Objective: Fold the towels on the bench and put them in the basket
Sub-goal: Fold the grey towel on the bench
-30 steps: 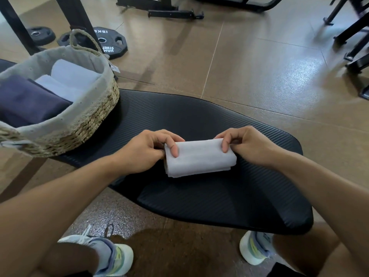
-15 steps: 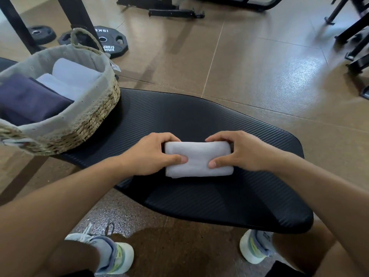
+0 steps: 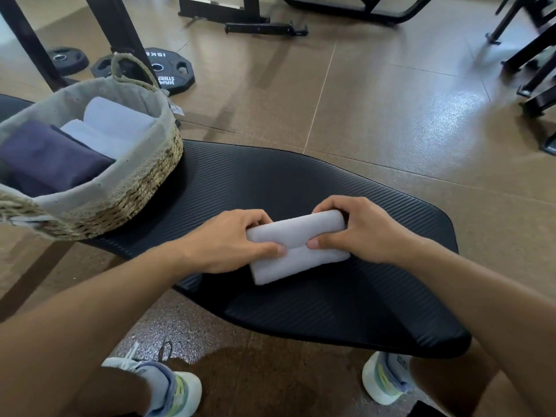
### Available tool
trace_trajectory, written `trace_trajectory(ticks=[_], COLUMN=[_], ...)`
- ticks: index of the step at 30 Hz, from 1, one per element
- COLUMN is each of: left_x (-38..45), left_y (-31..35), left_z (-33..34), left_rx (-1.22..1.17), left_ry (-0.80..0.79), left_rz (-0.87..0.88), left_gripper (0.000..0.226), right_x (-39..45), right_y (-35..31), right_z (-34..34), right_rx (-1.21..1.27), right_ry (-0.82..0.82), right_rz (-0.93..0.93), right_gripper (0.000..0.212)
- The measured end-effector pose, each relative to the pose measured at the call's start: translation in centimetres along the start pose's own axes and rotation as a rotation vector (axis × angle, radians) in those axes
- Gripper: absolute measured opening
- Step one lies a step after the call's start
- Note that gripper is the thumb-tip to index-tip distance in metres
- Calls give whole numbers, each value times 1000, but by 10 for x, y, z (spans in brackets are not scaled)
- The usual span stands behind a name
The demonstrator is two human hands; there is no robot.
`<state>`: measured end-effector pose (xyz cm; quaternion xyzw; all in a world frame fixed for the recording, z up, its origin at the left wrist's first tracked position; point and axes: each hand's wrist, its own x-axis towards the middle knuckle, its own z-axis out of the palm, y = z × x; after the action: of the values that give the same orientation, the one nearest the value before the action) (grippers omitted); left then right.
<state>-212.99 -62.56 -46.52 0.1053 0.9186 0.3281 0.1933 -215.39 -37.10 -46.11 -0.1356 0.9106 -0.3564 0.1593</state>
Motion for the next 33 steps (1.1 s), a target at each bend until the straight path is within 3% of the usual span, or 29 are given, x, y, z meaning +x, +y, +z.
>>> trace_trajectory(ticks=[3,9,12,14,17,21,23,27,33], left_x=[-10,-15,-16,-17,-16,-23,-25,-24,-21], left_y=[16,26,24,22,19,19,17,7,-4], left_z=[3,8,11,13,9,0,-5,-8,-10], left_rx=[-57,-393,-699,-959,-1141,-961,-862,-761,-726], left_ry=[4,216,269,266,263,366,452,473,480], left_rz=[17,40,-25,-33,-11,-33,-34,-1,14], left_gripper=[68,37,52,67,76,65,54,42,31], right_x=[-1,-3,0,2,6,6,3,0,1], right_y=[-12,-34,-43,-49,-59,-63,-64,-64,-67], right_z=[1,-4,1,11,20,22,24,30,37], right_rx=[232,559,588,605,653,484,364,221,211], right_ry=[16,88,40,-12,7,15,-18,-49,-81], right_rz=[-61,-65,-7,0,-35,-138,-164,-161,-157], right_gripper=[56,75,90,85,56,38,39,44,50])
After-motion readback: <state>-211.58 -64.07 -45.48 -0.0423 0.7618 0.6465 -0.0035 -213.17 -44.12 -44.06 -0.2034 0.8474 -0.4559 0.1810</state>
